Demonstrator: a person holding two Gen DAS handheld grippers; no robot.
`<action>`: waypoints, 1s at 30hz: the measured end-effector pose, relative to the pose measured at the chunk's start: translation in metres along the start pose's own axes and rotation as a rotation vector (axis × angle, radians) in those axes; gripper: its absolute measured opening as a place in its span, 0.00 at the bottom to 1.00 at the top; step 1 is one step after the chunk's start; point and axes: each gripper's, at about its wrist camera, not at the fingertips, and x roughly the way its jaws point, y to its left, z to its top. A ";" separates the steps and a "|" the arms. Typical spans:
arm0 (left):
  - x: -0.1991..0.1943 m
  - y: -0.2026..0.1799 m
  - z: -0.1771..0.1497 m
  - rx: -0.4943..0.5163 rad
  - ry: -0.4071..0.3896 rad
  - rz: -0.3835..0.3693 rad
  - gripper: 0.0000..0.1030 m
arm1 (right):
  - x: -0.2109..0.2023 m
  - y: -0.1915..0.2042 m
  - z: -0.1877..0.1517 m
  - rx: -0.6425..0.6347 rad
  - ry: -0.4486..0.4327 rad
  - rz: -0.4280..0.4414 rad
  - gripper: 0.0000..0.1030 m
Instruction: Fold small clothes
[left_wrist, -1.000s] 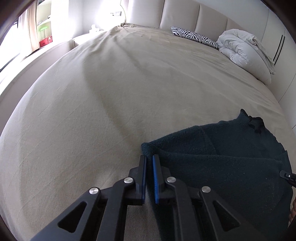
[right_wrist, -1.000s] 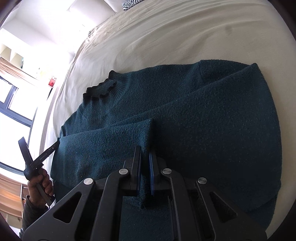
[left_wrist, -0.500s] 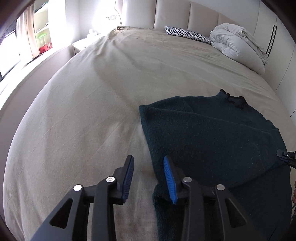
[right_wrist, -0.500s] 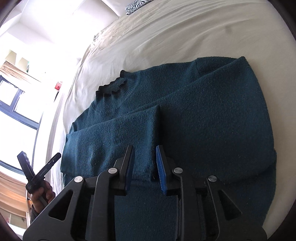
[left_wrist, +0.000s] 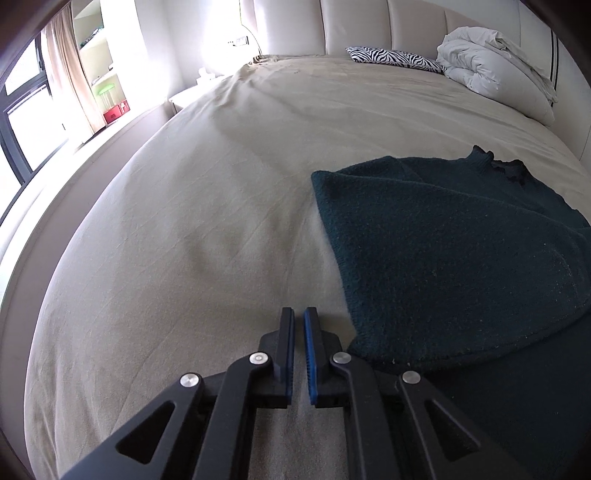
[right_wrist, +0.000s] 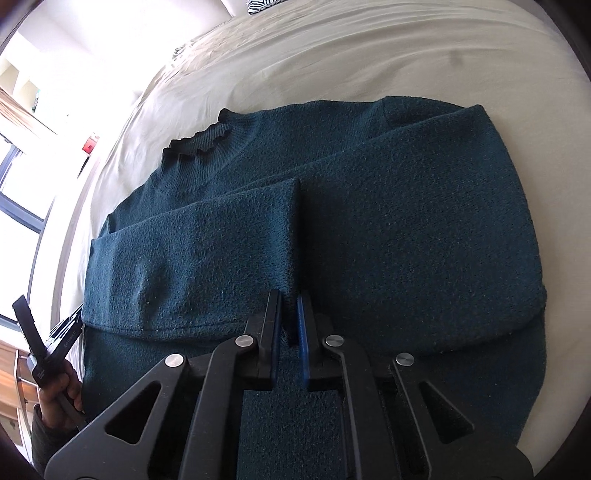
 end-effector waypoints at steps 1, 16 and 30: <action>-0.006 0.002 0.001 -0.012 -0.001 -0.001 0.08 | 0.003 -0.001 0.001 0.016 -0.008 0.007 0.05; 0.004 -0.038 0.022 0.034 -0.050 -0.019 0.20 | 0.021 0.022 0.042 -0.041 -0.030 0.007 0.07; 0.003 -0.028 0.012 -0.004 -0.075 0.032 0.43 | 0.005 0.008 0.051 0.011 -0.115 0.026 0.13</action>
